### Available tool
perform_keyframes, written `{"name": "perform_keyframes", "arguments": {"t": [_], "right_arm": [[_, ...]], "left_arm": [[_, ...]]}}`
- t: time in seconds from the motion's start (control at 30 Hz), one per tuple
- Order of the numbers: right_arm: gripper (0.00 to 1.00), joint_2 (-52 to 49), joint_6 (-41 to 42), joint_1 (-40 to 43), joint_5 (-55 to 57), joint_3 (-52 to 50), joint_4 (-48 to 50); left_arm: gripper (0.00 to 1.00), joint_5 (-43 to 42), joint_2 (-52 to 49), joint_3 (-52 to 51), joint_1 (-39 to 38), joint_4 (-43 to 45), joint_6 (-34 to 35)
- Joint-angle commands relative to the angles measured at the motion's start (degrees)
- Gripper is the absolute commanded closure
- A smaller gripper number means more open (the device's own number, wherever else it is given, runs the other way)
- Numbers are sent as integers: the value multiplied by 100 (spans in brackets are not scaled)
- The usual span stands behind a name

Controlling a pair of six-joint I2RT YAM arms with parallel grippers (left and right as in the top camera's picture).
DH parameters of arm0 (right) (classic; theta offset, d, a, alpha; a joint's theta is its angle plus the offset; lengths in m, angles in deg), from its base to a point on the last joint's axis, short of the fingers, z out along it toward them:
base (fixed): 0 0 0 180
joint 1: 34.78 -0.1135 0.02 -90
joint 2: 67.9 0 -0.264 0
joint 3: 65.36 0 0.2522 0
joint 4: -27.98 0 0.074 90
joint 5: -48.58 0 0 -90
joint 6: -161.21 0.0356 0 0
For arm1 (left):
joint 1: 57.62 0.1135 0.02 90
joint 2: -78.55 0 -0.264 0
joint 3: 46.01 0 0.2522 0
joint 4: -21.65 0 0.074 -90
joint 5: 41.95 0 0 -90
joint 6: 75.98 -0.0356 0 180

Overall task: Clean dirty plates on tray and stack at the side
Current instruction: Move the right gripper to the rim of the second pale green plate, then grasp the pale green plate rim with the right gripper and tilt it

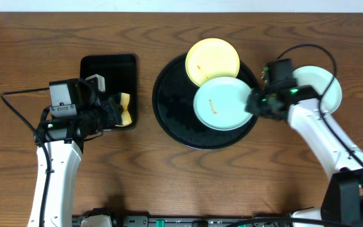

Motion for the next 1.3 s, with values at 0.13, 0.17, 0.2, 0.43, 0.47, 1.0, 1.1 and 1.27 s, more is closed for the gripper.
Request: {"name": "perform_keyframes", "arguments": {"t": [0.13,0.17,0.2,0.43,0.47,1.0,1.1,1.27], "right_arm": [[99,44,1744,-890,1257,-345,-28],[99,44,1744,-918,1373,-345,-146],[99,44,1744,-916,1523,-345,-321],[99,44,1742,-839,1934,-409,-664],[99,44,1742,-839,1950,-433,-654],[85,52,446,-837,1941,-846,-275],[84,52,83,-791,1825,-702,-328],[86,50,-278,-420,1051,-704,-232]], "left_arm": [[92,55,31,164,24,-35,-140],[92,55,31,164,24,-33,-140],[92,55,31,164,24,-35,-140],[92,55,31,164,24,-33,-140],[92,55,31,164,24,-35,-140],[92,55,31,164,24,-118,-140],[92,55,31,164,24,-118,-140],[92,55,31,164,24,-118,-227]]}}
